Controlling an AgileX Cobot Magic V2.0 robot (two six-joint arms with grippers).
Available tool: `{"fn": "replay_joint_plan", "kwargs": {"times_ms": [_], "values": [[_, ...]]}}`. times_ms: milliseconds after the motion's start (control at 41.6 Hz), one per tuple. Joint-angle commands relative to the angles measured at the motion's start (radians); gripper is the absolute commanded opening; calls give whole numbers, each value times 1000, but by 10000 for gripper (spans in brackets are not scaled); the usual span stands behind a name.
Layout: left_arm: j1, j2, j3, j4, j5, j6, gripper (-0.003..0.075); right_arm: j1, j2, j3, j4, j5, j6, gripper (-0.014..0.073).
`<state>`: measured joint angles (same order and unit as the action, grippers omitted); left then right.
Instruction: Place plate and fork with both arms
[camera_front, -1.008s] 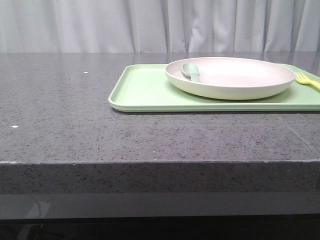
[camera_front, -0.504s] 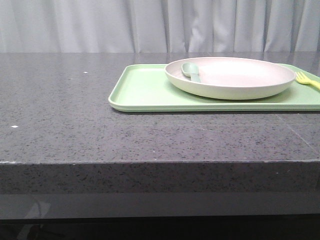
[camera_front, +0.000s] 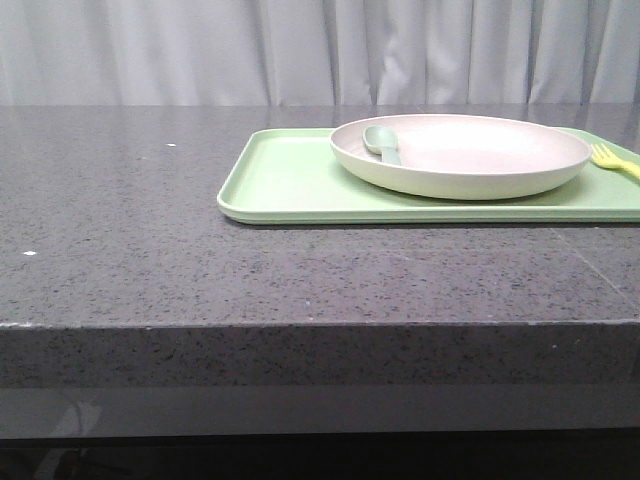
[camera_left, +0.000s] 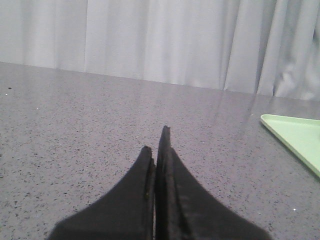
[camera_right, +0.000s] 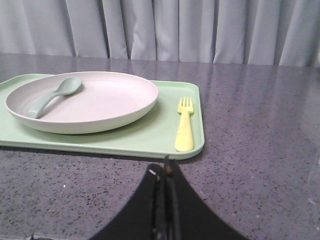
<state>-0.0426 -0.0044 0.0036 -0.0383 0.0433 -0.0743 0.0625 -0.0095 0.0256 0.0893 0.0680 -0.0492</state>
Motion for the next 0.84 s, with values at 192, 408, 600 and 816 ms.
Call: {"fn": "replay_joint_plan", "kwargs": {"times_ms": [192,408,600,816], "values": [[1,-22,8,0,-88,1,-20,-35,-19,-4,0,-87,-7,-68],[1,-22,8,0,-88,1,-20,-44,-19,-4,0,-87,-7,-68],[1,-22,8,0,-88,1,-20,-63,-19,-4,0,-87,-7,-68],[1,-22,8,0,-88,1,-20,-63,-19,-4,0,-87,-7,-68]]}}
